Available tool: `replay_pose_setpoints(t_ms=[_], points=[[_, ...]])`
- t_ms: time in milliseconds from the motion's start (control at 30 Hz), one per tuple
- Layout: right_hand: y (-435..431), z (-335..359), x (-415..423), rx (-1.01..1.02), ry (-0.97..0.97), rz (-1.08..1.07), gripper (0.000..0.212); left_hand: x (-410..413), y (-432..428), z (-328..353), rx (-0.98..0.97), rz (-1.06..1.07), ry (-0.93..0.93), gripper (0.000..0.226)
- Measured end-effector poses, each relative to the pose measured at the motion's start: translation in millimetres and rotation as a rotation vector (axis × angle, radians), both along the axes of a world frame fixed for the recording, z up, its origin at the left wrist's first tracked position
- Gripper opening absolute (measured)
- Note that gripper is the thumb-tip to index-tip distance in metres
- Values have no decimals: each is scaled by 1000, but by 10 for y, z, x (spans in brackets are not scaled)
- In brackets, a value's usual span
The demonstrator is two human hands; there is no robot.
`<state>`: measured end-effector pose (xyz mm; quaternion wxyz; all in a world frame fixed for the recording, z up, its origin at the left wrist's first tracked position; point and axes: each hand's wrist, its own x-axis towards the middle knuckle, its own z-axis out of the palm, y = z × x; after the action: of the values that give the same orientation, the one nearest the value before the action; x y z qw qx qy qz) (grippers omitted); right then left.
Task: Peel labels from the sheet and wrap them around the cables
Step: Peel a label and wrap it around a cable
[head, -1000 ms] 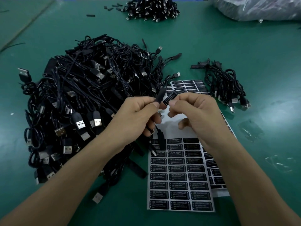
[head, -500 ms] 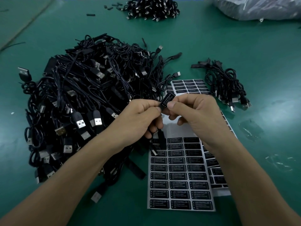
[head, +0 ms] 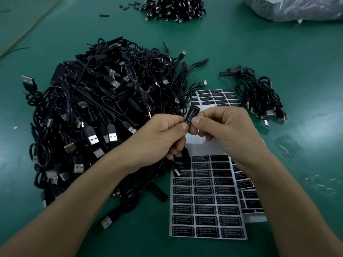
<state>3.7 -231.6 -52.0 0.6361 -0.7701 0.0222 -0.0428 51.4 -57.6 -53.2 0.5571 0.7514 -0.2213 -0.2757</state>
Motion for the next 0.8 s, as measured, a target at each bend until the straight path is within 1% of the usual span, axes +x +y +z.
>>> replay_pose_setpoints(t_ms=[100, 200, 333, 800], points=[[-6, -3, 1, -10, 10, 1, 16, 10, 2, -3, 22, -29, -27, 27], [-9, 0, -1, -12, 14, 4, 16, 16, 2, -15, 22, -29, -44, 29], [-6, 8, -2, -15, 6, 10, 17, 29, 8, -39, 29, -34, -56, 24], [-11, 15, -14, -27, 20, 12, 18, 21, 7, -38, 2, -26, -20, 29]])
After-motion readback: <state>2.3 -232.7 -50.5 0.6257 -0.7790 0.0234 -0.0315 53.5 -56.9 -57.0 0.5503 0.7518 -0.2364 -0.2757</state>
